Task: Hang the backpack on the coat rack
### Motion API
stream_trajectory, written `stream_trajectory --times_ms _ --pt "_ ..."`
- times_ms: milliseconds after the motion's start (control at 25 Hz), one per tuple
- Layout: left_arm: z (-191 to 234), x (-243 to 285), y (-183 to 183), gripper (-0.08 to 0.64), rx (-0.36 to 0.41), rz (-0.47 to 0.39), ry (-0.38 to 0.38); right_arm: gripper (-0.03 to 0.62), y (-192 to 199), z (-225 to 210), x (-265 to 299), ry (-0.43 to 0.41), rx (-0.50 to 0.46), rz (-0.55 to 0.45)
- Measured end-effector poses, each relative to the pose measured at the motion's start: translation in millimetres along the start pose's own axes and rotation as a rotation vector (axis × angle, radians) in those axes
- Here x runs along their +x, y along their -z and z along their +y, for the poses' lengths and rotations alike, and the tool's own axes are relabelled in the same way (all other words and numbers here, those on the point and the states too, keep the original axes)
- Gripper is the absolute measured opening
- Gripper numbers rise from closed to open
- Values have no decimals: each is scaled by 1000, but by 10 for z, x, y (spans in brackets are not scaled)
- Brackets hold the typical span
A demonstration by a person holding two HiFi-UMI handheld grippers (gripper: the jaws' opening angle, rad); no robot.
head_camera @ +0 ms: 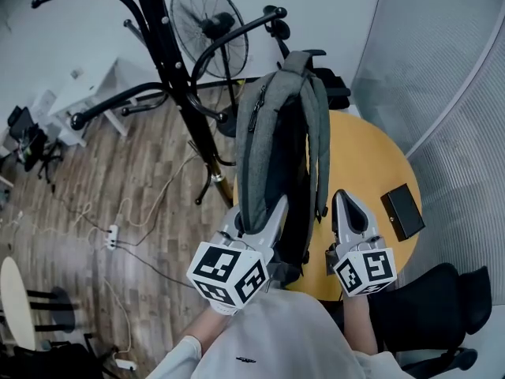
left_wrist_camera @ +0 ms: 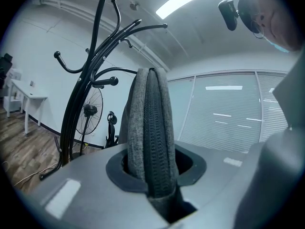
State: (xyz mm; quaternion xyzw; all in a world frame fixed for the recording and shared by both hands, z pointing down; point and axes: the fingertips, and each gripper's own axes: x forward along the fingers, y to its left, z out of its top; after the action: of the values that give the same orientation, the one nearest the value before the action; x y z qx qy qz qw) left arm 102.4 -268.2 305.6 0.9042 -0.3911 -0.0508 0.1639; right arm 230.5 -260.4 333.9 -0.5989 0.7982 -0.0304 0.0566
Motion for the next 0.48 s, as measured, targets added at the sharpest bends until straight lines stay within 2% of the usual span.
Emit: stream_trajectory --times_ms 480 --pt "-101 191 -262 123 -22 -125 -35 -8 -108 16 5 2 -8 -8"
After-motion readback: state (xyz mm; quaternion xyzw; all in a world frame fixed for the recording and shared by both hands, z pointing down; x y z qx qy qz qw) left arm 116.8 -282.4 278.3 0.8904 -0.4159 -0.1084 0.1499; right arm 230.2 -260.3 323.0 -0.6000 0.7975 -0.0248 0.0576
